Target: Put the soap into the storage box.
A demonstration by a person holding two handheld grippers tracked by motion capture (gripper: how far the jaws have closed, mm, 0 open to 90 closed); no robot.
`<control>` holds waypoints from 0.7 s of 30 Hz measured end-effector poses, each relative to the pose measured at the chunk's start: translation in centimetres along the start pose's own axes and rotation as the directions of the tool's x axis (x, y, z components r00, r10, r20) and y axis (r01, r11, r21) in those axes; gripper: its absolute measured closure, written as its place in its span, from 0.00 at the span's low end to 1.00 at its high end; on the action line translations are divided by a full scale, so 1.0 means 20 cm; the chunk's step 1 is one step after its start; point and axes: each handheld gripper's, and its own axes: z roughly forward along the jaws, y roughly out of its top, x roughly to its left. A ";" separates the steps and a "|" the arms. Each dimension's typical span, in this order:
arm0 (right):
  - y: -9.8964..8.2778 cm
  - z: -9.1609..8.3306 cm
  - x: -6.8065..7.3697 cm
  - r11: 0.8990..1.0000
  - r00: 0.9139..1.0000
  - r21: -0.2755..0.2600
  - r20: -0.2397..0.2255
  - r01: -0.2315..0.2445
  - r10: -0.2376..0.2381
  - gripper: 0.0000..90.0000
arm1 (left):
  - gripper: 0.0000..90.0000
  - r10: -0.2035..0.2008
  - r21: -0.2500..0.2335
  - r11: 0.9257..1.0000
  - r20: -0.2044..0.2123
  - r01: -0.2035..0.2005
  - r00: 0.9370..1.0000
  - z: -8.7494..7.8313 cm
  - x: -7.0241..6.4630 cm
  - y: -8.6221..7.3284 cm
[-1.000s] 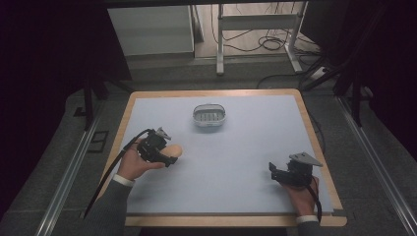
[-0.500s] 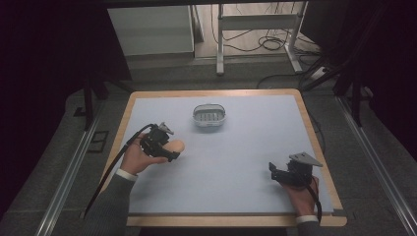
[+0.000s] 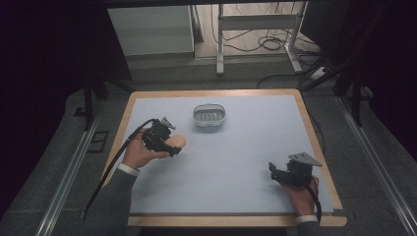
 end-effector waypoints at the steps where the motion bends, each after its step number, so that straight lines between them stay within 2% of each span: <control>1: 0.00 0.00 0.00 1.000 1.000 0.000 0.000 0.000 0.000 0.09 | 0.36 0.000 0.000 1.000 0.000 0.000 1.000 0.00 0.00 0.00; 21: 0.00 0.00 0.00 1.000 1.000 0.001 0.002 0.001 -0.001 0.09 | 0.36 0.001 -0.001 1.000 0.002 -0.001 1.000 0.04 0.01 0.08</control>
